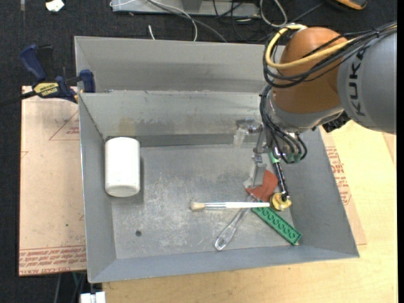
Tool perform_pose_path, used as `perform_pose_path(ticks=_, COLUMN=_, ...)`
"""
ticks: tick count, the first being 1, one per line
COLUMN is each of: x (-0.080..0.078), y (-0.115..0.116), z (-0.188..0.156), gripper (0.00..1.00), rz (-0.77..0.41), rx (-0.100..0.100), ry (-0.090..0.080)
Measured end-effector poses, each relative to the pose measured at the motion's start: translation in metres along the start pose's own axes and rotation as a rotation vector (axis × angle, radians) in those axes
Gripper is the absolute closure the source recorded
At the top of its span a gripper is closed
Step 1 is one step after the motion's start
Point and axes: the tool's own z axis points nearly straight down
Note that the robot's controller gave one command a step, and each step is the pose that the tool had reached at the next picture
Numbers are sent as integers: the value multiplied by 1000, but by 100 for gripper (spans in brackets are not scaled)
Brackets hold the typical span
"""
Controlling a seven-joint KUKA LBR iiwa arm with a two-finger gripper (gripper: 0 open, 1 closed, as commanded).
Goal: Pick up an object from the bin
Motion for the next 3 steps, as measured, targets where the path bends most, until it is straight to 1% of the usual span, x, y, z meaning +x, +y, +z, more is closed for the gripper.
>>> perform_pose_path(ticks=1, x=0, y=0, z=0, gripper=0, rz=0, rx=0, ry=0)
perform_pose_path(ticks=2, x=23, y=-17, z=12, gripper=0, rz=-10, rx=-2, ry=-7)
perform_pose_path(ticks=3, x=19, y=-15, z=16, gripper=0, rz=-173, rx=1, ry=-6)
